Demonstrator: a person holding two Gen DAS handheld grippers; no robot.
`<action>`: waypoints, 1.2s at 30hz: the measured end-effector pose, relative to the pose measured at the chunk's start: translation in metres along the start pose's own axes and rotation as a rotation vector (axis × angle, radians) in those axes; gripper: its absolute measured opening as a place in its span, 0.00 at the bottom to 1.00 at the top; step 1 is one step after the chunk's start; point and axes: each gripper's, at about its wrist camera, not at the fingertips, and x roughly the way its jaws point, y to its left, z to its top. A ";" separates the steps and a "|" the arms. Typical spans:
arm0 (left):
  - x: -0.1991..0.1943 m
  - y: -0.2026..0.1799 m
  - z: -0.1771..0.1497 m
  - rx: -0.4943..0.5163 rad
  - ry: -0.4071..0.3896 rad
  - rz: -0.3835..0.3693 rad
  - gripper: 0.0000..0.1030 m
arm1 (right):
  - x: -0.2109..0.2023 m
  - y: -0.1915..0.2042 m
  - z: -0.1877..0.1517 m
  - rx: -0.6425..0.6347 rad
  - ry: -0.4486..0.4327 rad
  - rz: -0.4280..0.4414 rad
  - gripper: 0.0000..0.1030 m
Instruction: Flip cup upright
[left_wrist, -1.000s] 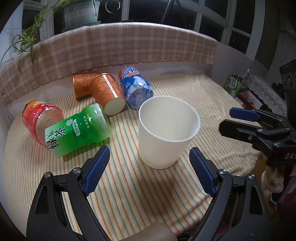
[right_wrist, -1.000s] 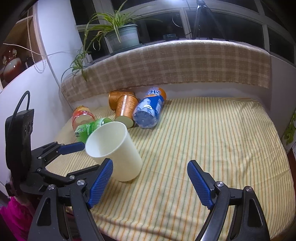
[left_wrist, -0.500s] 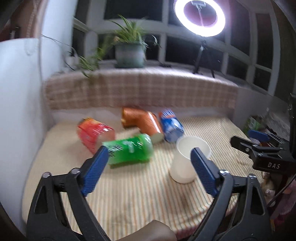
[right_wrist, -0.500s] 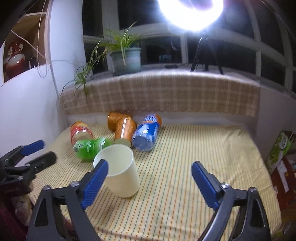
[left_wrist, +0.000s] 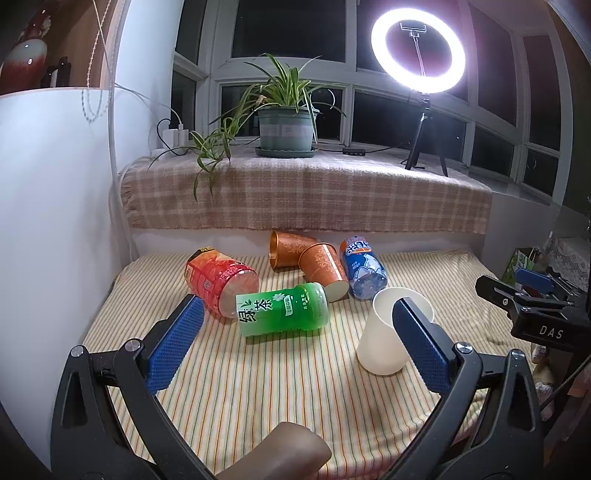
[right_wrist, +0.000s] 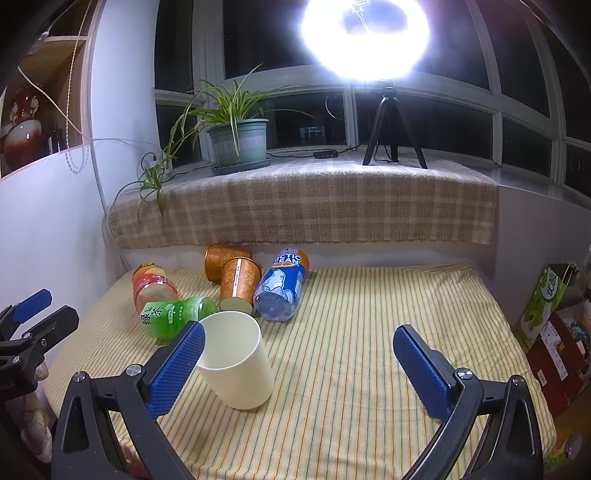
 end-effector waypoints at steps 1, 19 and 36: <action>0.001 0.000 0.000 0.001 -0.001 -0.001 1.00 | 0.000 0.000 0.000 0.001 -0.001 -0.001 1.00; 0.001 0.001 -0.001 -0.003 -0.001 0.000 1.00 | -0.001 -0.003 -0.001 0.005 -0.004 -0.014 1.00; 0.002 0.001 -0.003 -0.015 0.007 0.010 1.00 | 0.000 -0.001 0.000 -0.004 -0.005 -0.010 1.00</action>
